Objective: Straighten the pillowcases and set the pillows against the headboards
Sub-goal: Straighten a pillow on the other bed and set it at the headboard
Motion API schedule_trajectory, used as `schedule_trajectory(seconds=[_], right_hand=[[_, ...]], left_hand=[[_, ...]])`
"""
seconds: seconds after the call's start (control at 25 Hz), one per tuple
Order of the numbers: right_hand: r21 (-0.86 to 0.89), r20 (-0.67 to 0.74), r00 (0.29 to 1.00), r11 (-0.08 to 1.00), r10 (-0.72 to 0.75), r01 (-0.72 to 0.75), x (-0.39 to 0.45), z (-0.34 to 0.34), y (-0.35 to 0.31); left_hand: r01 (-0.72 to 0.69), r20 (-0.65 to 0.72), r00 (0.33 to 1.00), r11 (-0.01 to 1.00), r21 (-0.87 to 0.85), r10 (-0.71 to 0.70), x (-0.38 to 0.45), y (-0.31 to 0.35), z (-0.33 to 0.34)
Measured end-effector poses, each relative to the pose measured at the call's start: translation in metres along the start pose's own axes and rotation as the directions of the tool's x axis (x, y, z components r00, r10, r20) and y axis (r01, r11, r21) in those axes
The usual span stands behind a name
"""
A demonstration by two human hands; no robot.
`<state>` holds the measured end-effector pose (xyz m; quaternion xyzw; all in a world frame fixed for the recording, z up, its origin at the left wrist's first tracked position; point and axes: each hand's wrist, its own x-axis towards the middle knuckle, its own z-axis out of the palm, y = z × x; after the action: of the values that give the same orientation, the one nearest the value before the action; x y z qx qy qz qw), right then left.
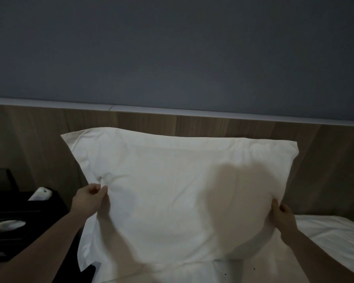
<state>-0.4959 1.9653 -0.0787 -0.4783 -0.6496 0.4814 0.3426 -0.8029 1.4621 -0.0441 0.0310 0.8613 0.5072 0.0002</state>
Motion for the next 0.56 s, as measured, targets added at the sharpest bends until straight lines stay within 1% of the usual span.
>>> schedule_trajectory(seconds=[0.08,0.12,0.2,0.24,0.28,0.36,0.44,0.48,0.56], right_hand=[[-0.003,-0.046,0.998,0.999,-0.036,0.036,0.001,0.001,-0.007],[-0.009,-0.067,0.996,0.999,-0.053,0.053,0.001,0.002,-0.01],[0.011,-0.109,0.99,0.996,-0.089,0.091,-0.002,0.005,-0.014],[0.012,-0.116,0.988,0.994,-0.103,0.105,-0.004,0.008,-0.012],[0.002,-0.113,0.988,0.994,-0.105,0.106,-0.006,0.012,-0.008],[-0.03,-0.098,0.991,0.996,-0.089,0.086,-0.009,0.022,0.002],[-0.065,-0.124,0.99,0.996,-0.069,0.062,-0.01,0.028,0.009],[-0.061,-0.15,0.987,0.997,-0.065,0.056,-0.011,0.03,0.006],[-0.023,-0.203,0.976,0.997,-0.082,0.079,-0.016,0.03,-0.001]], left_hand=[[-0.039,-0.115,0.992,0.996,0.081,0.049,-0.002,0.01,-0.001],[-0.043,-0.177,0.983,0.996,0.076,0.056,-0.003,0.012,-0.002],[-0.014,-0.28,0.96,1.0,-0.001,0.014,-0.004,0.011,-0.004],[0.012,-0.301,0.954,0.999,-0.034,-0.021,-0.004,0.007,-0.006],[0.039,-0.289,0.956,0.999,-0.028,-0.046,-0.002,-0.002,-0.009],[0.062,-0.194,0.98,0.994,0.094,-0.043,0.003,-0.018,-0.017],[0.022,-0.127,0.992,0.983,0.182,0.002,0.007,-0.023,-0.028],[-0.008,-0.124,0.992,0.98,0.198,0.033,0.01,-0.021,-0.032],[-0.053,-0.163,0.982,0.969,0.242,0.095,0.008,-0.011,-0.033]])
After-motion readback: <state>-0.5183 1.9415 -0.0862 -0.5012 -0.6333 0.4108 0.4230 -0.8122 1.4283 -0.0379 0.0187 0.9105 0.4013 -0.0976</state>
